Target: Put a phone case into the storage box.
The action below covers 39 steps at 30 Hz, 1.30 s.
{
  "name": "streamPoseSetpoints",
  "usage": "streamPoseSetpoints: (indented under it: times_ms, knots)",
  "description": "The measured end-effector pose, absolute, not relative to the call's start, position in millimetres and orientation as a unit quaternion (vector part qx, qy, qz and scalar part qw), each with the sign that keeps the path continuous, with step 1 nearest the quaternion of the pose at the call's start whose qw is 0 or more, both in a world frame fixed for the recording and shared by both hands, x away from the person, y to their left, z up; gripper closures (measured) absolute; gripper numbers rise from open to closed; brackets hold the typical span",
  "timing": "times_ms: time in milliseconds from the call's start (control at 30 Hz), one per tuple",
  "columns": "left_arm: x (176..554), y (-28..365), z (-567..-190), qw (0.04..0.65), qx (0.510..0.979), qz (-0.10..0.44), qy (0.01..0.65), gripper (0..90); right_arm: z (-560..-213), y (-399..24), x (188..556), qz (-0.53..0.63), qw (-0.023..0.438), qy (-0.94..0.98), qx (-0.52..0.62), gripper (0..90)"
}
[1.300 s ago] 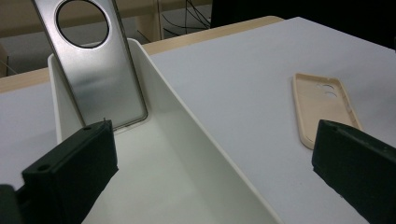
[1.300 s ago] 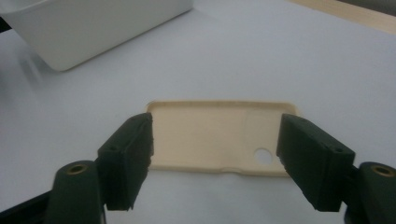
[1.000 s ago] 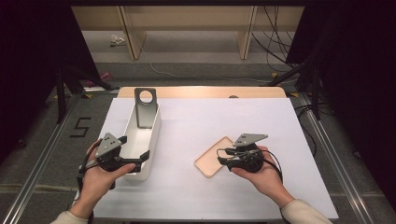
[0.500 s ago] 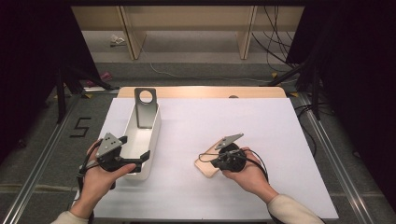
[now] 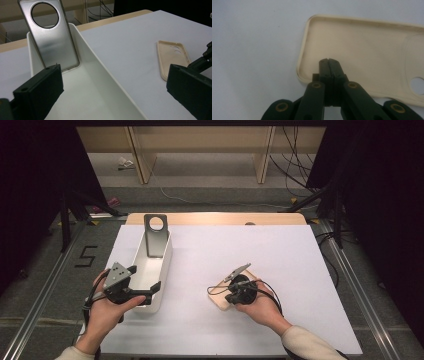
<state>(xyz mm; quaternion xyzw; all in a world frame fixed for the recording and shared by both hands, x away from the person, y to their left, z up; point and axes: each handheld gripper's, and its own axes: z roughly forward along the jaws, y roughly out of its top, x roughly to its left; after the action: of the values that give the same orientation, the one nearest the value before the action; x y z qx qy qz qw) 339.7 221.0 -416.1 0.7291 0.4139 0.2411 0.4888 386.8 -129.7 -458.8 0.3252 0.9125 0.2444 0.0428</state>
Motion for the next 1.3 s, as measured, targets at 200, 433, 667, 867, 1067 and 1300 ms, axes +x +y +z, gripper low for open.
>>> streamPoseSetpoints:
  times_ms: [200, 433, 667, 867, 1067, 1300]
  knots:
    - [339, 221, -416, 0.49, 0.728, 0.242, 0.414, 0.8, -460, -131, 389, 0.235, 0.039, 0.914, 0.328, 90.0]
    - [339, 221, -416, 0.489, 0.729, 0.242, 0.413, 0.8, -459, -134, 390, 0.225, 0.035, 0.914, 0.335, 90.0]
    - [339, 220, -416, 0.49, 0.729, 0.241, 0.413, 0.9, -457, -137, 391, 0.203, 0.028, 0.918, 0.341, 90.0]
    - [339, 220, -416, 0.49, 0.73, 0.241, 0.412, 0.9, -455, -142, 391, 0.185, 0.024, 0.921, 0.341, 90.0]
    - [339, 220, -416, 0.49, 0.73, 0.24, 0.412, 0.9, -453, -153, 390, 0.164, 0.023, 0.923, 0.347, 90.0]
    - [338, 220, -416, 0.49, 0.73, 0.24, 0.411, 1.1, -452, -168, 391, 0.14, 0.029, 0.924, 0.356, 90.0]
